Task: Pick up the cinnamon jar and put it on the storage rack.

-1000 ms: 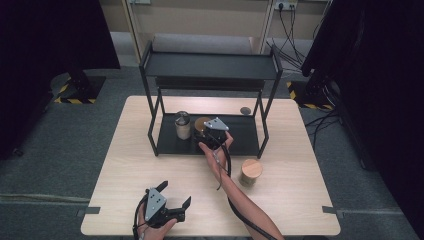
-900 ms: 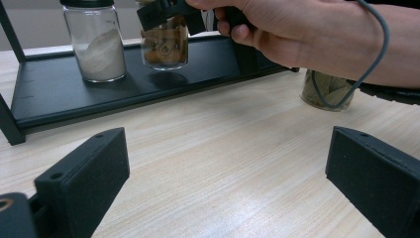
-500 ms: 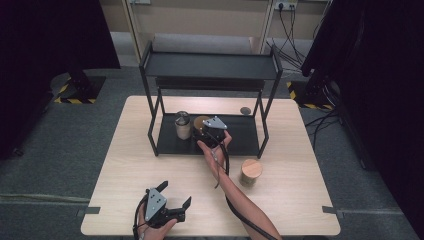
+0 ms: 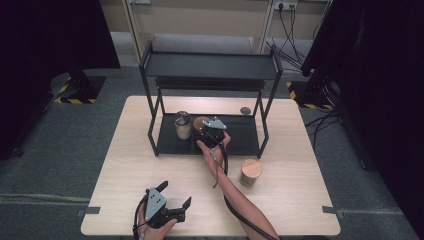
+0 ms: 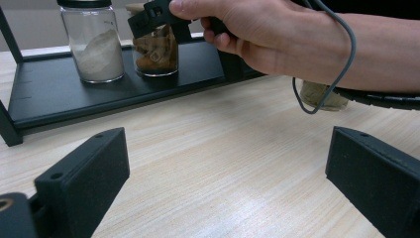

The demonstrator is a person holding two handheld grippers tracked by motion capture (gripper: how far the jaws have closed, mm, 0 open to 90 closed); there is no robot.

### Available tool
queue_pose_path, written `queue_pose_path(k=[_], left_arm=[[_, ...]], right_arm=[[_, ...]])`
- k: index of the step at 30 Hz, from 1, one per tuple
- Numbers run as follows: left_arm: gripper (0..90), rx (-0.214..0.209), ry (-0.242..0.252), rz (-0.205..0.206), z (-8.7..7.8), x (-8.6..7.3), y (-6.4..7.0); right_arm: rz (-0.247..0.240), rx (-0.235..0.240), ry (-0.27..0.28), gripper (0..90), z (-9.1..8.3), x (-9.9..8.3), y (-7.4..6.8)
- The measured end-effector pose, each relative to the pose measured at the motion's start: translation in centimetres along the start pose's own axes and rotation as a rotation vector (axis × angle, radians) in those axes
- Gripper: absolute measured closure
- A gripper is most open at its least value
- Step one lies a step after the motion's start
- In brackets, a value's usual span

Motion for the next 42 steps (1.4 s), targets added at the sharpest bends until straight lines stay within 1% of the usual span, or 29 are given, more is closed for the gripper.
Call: queue_pose_path(k=[3, 5, 7, 9, 10, 12, 14, 18, 20, 23, 29, 31, 35, 40, 42], left_arm=[[2.8, 0.000, 0.000, 0.000, 0.0, 0.0, 0.0], [2.8, 0.000, 0.001, 0.000, 0.0, 0.0, 0.0], [2.8, 0.001, 0.002, 0.001, 0.0, 0.0, 0.0], [2.8, 0.001, 0.002, 0.002, 0.0, 0.0, 0.0], [2.8, 0.001, 0.002, 0.003, 0.0, 0.0, 0.1], [2.8, 0.001, 0.002, 0.005, 0.0, 0.0, 0.1], [2.8, 0.002, 0.003, 0.005, 0.0, 0.0, 0.1], [2.8, 0.003, 0.002, 0.004, 0.0, 0.0, 0.1], [2.8, 0.004, 0.003, 0.007, 0.0, 0.0, 0.1], [2.8, 0.005, 0.004, 0.007, 0.0, 0.0, 0.1], [2.8, 0.005, 0.003, 0.008, 0.0, 0.0, 0.1], [2.8, 0.006, 0.003, 0.008, 0.0, 0.0, 0.1], [2.8, 0.006, 0.002, 0.008, 0.0, 0.0, 0.1], [2.8, 0.006, 0.002, 0.009, 0.0, 0.0, 0.2], [2.8, 0.006, 0.002, 0.007, 0.0, 0.0, 0.2]], right_arm=[[-0.009, -0.005, 0.004, 25.9, 0.1, -0.1, -0.2], [-0.015, -0.020, 0.005, 25.8, 0.1, -0.2, -0.4], [-0.017, -0.016, 0.006, 24.6, 0.1, -0.3, -0.3], [-0.003, -0.021, 0.005, 18.8, 0.0, -0.2, -0.2], [0.004, -0.021, 0.004, 17.4, -0.1, -0.2, -0.3], [0.021, -0.009, -0.003, 13.1, -0.2, -0.1, -0.2], [0.024, 0.000, -0.005, 10.0, -0.4, -0.1, -0.3], [0.038, -0.006, -0.014, 5.4, -0.8, 0.1, -0.5], [0.034, 0.001, -0.028, 5.2, -1.1, 0.3, -0.4], [0.037, 0.001, -0.024, 5.2, -1.4, 0.2, -0.4], [0.047, 0.021, -0.031, 5.0, -2.5, 0.5, -0.3], [0.047, 0.028, -0.028, 5.0, -2.9, 0.5, -0.2], [0.025, 0.031, -0.017, 5.0, -3.7, 0.5, -0.3], [0.028, 0.032, -0.011, 5.0, -4.0, 0.5, -0.2], [0.023, 0.039, -0.006, 5.0, -4.3, 0.4, 0.0]])
Point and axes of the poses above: each handheld gripper's, and its own axes: z roughly forward along the jaws, x roughly out of its top, y roughly to its right, the point moved 2 cm from there along z, roughly forward along the jaws, and after that the axes turned 13 degrees about -y, right-handed, at the moved point
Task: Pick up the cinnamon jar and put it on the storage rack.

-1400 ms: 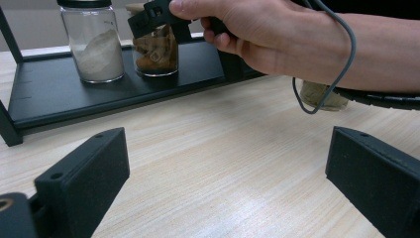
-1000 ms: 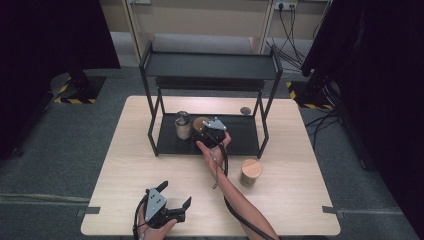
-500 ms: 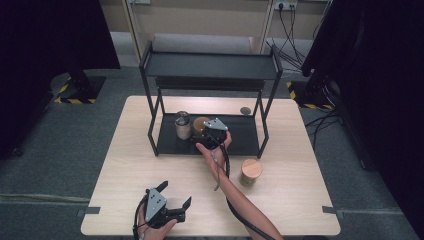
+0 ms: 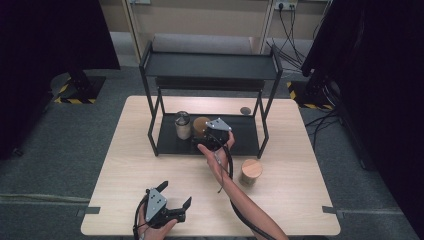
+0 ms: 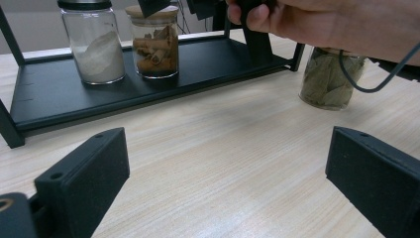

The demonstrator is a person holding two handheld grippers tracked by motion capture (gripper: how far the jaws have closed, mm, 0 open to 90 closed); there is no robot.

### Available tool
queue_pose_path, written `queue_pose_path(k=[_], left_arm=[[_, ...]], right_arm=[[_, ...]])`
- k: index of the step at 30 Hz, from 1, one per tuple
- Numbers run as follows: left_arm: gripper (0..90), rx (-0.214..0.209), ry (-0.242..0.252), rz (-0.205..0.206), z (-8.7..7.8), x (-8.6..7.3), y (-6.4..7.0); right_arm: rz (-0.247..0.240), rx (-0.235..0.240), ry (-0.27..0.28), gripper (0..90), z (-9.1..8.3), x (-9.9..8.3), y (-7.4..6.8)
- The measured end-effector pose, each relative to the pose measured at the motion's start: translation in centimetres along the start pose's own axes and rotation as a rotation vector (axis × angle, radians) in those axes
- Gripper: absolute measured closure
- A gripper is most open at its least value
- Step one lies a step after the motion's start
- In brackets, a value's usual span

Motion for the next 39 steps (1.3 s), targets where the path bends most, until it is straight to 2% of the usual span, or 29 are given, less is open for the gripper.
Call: queue_pose_path(k=[8, 27, 39], left_arm=[[2.8, 0.001, -0.002, 0.003, 0.0, 0.0, 0.0], [2.8, -0.001, -0.002, 0.001, 0.0, 0.0, 0.0], [2.8, 0.000, -0.002, -0.001, 0.1, 0.0, 0.1]], right_arm=[[-0.025, 0.019, 0.025, 5.0, -1.3, -0.3, 0.2], [-0.048, 0.074, 0.066, 5.0, -3.9, -1.7, 1.2], [-0.071, 0.135, 0.092, 5.0, -5.7, -3.0, 1.7]])
Point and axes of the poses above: each handheld gripper's, and its own axes: z roughly forward along the jaws, x roughly out of its top, y roughly to its right, the point moved 2 cm from there along z, roughly forward along the jaws, and after that the axes turned 13 degrees about -y, right-handed, at the moved point
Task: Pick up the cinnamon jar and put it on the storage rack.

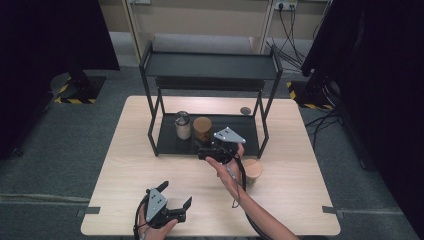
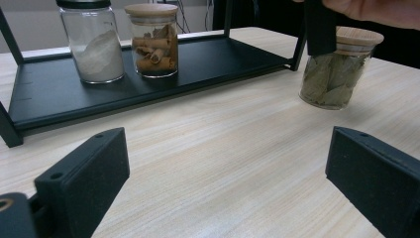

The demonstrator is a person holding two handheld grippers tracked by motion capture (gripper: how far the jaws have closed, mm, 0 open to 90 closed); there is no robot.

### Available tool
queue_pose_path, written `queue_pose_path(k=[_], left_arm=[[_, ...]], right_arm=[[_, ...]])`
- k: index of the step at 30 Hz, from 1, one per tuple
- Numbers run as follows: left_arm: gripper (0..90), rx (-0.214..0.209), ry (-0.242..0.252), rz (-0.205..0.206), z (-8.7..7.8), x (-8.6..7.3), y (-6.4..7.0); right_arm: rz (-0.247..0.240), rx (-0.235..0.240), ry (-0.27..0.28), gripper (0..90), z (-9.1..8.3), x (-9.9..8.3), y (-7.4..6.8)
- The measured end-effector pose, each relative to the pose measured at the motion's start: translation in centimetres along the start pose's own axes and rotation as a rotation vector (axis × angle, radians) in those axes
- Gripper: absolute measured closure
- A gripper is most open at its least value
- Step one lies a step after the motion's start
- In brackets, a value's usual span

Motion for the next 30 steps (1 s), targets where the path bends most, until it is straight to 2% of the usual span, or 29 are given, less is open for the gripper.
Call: queue_pose_path(k=[12, 30], left_arm=[[2.8, 0.001, 0.002, 0.000, 0.0, 0.0, 0.0], [2.8, 0.001, 0.000, 0.001, 0.0, 0.0, 0.1]], right_arm=[[-0.010, 0.040, 0.021, 5.0, -1.2, -0.9, -0.2], [-0.040, 0.067, 0.032, 5.0, -2.6, -2.8, -0.3]])
Point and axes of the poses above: each handheld gripper's, and its own axes: z roughly forward along the jaws, x roughly out of its top, y roughly to its right, the point moved 2 cm from there along z, roughly forward along the jaws, and after that the axes turned 13 degrees about -y, right-handed, at the moved point
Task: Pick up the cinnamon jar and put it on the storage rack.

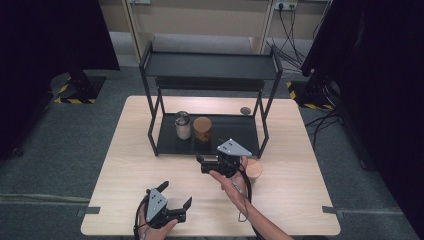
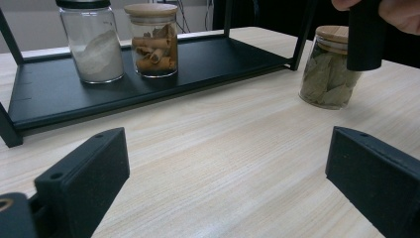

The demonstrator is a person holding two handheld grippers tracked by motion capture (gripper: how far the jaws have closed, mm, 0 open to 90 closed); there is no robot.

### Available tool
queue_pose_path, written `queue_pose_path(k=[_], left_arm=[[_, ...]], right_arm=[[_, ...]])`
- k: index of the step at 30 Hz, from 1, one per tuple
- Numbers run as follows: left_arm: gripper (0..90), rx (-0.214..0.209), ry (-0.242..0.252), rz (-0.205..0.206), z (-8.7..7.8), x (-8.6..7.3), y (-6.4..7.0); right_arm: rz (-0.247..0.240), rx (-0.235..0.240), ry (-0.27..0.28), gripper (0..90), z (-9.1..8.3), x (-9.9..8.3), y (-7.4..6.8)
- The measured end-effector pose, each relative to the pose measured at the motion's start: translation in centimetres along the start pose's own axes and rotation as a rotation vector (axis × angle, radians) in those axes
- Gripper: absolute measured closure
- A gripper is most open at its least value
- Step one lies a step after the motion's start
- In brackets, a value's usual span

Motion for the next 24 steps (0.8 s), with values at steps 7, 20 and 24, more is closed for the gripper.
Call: queue_pose_path(k=[7, 20, 24], left_arm=[[2.8, 0.000, 0.000, 0.000, 0.0, 0.0, 0.0], [2.8, -0.002, -0.001, -0.001, 0.1, 0.0, 0.0], [2.8, -0.002, -0.001, -0.001, 0.1, 0.0, 0.0]], right_arm=[[-0.006, 0.013, -0.002, 5.0, -0.3, -0.5, -0.1], [-0.007, 0.021, -0.007, 5.0, -0.8, -1.3, 0.0], [-0.007, 0.027, -0.006, 5.0, -0.9, -1.5, 0.0]])
Point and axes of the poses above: each handheld gripper's, and its own axes: z roughly forward along the jaws, x roughly out of its top, y roughly to its right, the point moved 2 cm from there along z, roughly forward along the jaws, and after that the axes turned 13 degrees about -y, right-handed, at the moved point
